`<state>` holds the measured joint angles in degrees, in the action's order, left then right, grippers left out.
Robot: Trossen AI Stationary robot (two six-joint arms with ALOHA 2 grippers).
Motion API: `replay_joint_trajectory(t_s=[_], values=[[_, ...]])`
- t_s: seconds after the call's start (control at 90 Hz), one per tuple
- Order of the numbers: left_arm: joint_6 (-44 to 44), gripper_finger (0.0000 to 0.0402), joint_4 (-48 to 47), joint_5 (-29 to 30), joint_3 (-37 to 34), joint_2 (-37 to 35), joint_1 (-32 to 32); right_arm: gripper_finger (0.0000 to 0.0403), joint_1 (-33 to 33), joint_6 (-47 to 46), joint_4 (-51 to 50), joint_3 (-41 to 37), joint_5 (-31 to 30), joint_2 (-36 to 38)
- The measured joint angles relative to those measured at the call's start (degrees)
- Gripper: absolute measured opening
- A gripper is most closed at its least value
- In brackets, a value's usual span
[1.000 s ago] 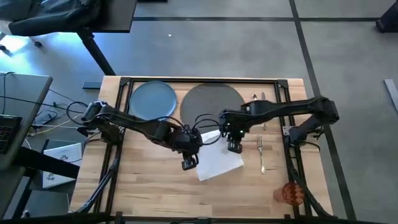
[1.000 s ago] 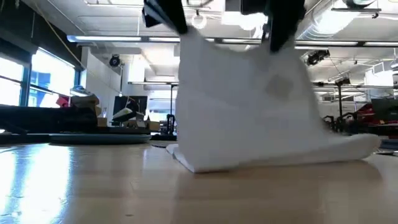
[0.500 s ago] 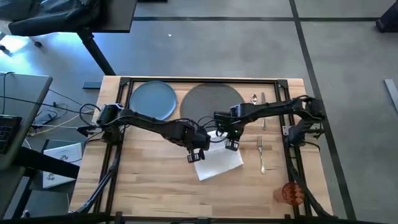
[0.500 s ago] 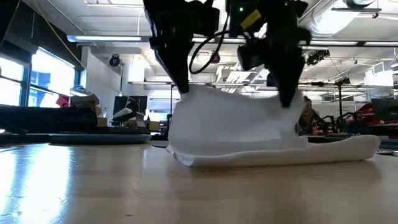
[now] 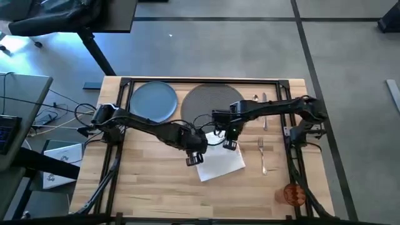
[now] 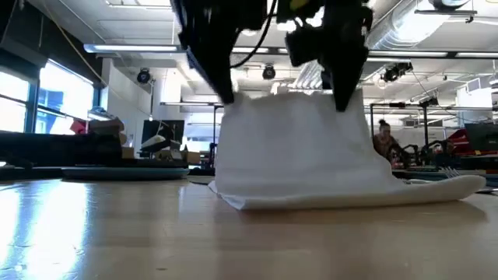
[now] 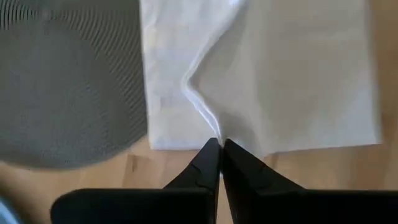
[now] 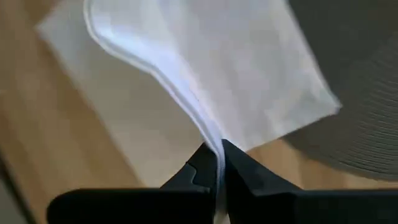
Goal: Set table place
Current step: Fold the white table napkin
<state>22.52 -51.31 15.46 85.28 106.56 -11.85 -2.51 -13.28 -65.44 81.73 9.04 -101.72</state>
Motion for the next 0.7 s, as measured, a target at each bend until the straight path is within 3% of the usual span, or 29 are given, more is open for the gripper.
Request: replay_joint_trajectory(t_s=[0.111,0.3,0.7], values=[[1.31,0.0,2.24,1.23,-3.07,0.02,0.64,0.0,-0.64,0.39,0.19,-0.04,-0.81,-2.84],[1.37,0.0,9.28,2.88,-6.01,0.04,1.28,0.0,-0.63,0.25,0.92,-0.04,-7.54,-6.0],[2.93,0.0007,10.76,7.76,-7.51,0.04,3.06,0.0009,-0.9,-1.64,2.76,-0.04,-13.37,-6.57]])
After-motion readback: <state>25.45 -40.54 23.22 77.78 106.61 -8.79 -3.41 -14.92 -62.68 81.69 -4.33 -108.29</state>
